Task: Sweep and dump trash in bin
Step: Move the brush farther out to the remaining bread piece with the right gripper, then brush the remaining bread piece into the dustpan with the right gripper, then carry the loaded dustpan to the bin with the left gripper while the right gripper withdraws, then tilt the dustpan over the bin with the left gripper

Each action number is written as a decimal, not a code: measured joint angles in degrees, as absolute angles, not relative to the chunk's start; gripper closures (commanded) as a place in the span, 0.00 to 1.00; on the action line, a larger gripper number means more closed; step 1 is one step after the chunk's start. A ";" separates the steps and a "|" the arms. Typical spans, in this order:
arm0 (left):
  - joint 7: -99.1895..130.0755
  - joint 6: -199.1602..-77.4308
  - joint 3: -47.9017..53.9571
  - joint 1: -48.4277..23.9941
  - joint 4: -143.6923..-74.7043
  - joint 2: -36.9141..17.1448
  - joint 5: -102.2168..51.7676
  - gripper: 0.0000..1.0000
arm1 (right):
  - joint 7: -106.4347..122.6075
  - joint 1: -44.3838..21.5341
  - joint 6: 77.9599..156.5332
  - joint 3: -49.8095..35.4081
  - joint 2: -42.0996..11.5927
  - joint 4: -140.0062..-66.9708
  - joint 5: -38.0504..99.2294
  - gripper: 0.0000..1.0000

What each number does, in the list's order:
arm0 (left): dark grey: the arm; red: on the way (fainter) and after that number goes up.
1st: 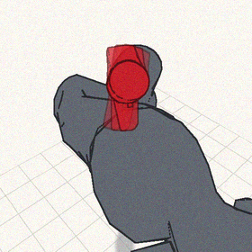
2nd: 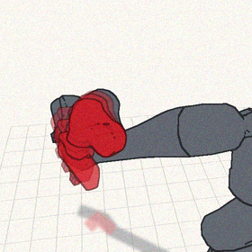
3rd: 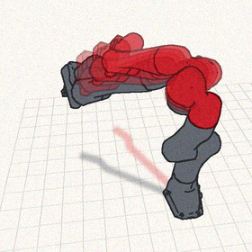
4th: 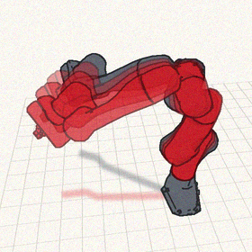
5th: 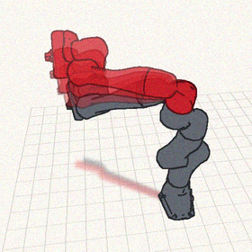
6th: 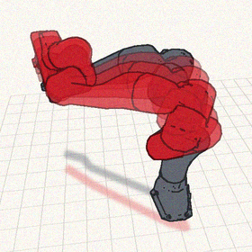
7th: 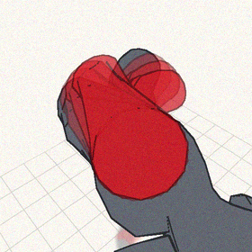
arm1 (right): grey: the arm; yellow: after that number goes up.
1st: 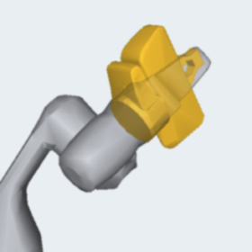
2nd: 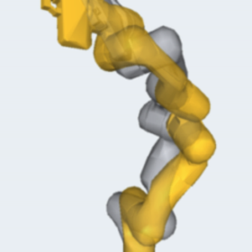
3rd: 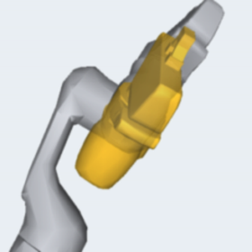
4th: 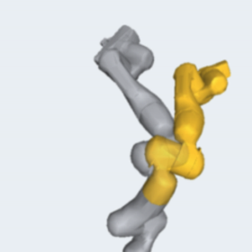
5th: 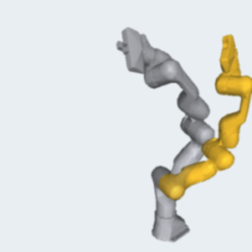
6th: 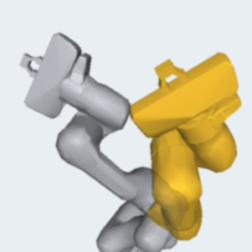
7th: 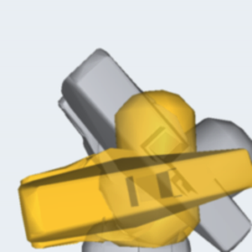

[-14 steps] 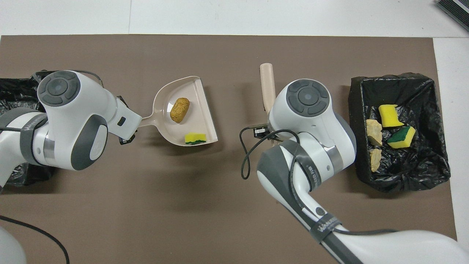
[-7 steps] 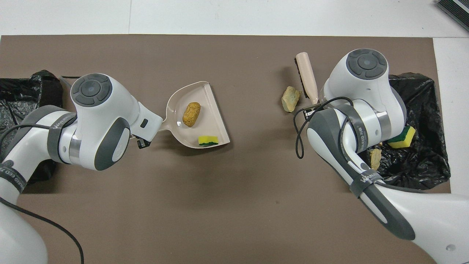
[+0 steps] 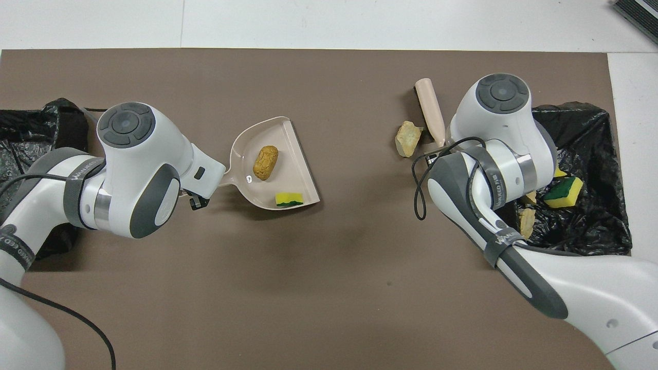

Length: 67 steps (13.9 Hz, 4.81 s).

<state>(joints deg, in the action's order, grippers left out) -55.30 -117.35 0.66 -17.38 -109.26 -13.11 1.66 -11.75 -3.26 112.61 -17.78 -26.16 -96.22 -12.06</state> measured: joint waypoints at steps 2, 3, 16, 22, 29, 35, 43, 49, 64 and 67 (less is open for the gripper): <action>-55.12 -117.31 0.64 -17.38 -109.38 -13.11 1.68 1.00 | -16.40 -8.20 112.61 -17.94 -26.16 -96.30 -10.22 1.00; -55.00 -117.31 0.64 -17.38 -109.53 -13.10 1.68 1.00 | -17.43 -10.01 112.80 -18.03 -26.15 -96.29 -8.59 1.00; -54.73 -122.29 0.99 -17.52 -116.67 -9.39 3.82 1.00 | -28.81 -20.44 113.73 -20.22 -21.94 -95.82 -1.22 1.00; -54.34 -120.44 1.32 -20.14 -116.49 -9.03 7.89 1.00 | -27.12 -12.33 115.00 -20.04 -19.03 -105.49 -1.23 1.00; -52.73 -121.56 1.28 -21.16 -118.01 -8.34 7.96 1.00 | -28.08 -16.91 118.29 -20.63 -18.42 -107.80 1.98 1.00; -53.90 -125.64 1.00 -19.28 -120.54 -7.48 7.96 1.00 | -28.84 -20.89 119.93 -20.80 -17.90 -106.49 4.57 1.00; -68.87 -128.59 0.60 -9.01 -120.11 -8.41 -0.13 1.00 | -34.68 -20.72 114.65 -20.84 -11.93 -106.04 5.04 1.00; -76.79 -118.50 0.50 -2.77 -109.42 -9.25 -1.84 1.00 | -46.11 -29.69 115.49 -21.87 -6.15 -113.39 7.17 1.00; -109.74 -98.25 -0.03 22.59 -85.62 -14.25 -1.32 1.00 | -56.13 -40.36 125.68 -21.89 -5.48 -125.40 12.83 0.92; -111.85 -98.35 -0.46 23.32 -80.52 -16.75 5.52 1.00 | -55.67 -40.36 129.56 -21.90 -5.44 -127.40 12.83 0.79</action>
<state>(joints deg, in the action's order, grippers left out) -111.85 -98.35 -0.46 23.32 -80.52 -16.75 5.52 -55.67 -40.36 129.56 -21.90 -5.44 -127.40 12.83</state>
